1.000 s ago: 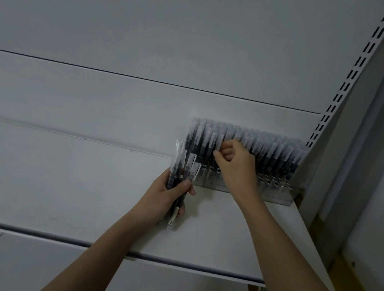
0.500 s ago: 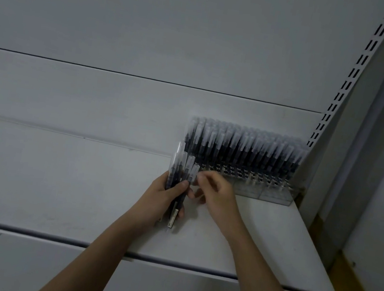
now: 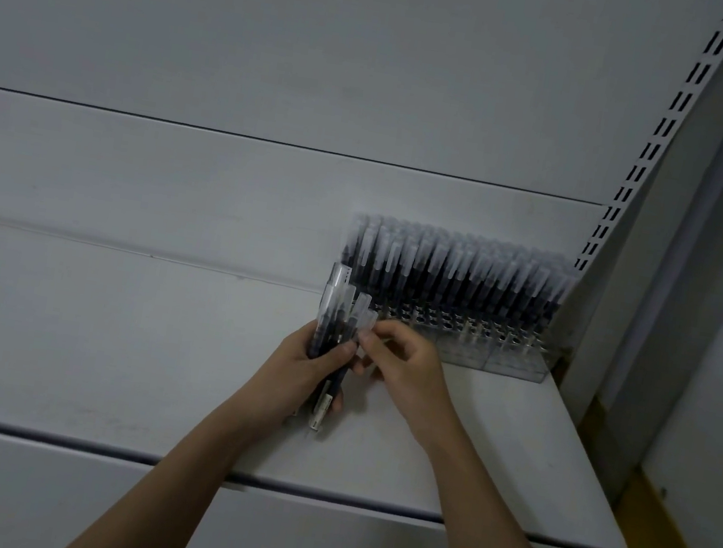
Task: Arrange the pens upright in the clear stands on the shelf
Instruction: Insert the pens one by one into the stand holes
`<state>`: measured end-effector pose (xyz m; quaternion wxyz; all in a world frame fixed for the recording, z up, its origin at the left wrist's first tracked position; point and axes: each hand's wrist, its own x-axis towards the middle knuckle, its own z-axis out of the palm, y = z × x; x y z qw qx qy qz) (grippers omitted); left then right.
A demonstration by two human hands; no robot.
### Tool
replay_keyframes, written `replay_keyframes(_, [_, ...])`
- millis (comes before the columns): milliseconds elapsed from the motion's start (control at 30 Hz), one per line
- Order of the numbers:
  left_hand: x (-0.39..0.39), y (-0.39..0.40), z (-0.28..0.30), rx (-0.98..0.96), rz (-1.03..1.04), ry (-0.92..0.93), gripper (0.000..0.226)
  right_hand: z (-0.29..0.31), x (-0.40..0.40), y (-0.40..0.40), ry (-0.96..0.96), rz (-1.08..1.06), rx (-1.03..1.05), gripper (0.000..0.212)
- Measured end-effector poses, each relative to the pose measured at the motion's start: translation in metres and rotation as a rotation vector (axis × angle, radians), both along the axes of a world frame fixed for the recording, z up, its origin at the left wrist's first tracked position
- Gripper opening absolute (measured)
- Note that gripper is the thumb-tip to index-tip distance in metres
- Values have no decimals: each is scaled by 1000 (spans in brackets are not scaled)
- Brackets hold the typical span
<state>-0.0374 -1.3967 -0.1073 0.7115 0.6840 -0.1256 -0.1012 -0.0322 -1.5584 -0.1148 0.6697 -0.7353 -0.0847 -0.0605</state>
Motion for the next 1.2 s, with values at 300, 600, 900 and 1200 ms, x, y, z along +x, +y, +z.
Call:
replay_keyframes(300, [0, 0, -1, 28, -43, -21, 20, -4, 1, -5, 51, -69, 177, 8])
replay_keyframes(600, [3, 0, -5, 23, 41, -3, 19, 27, 18, -28, -40, -353, 414, 8])
replay_keyframes(900, [2, 0, -3, 20, 41, 5, 20, 69, 43, -44, -338, -450, 18, 10])
replay_keyframes(1200, [1, 1, -1, 30, 40, 2, 21, 73, 49, -41, -373, -445, -211, 11])
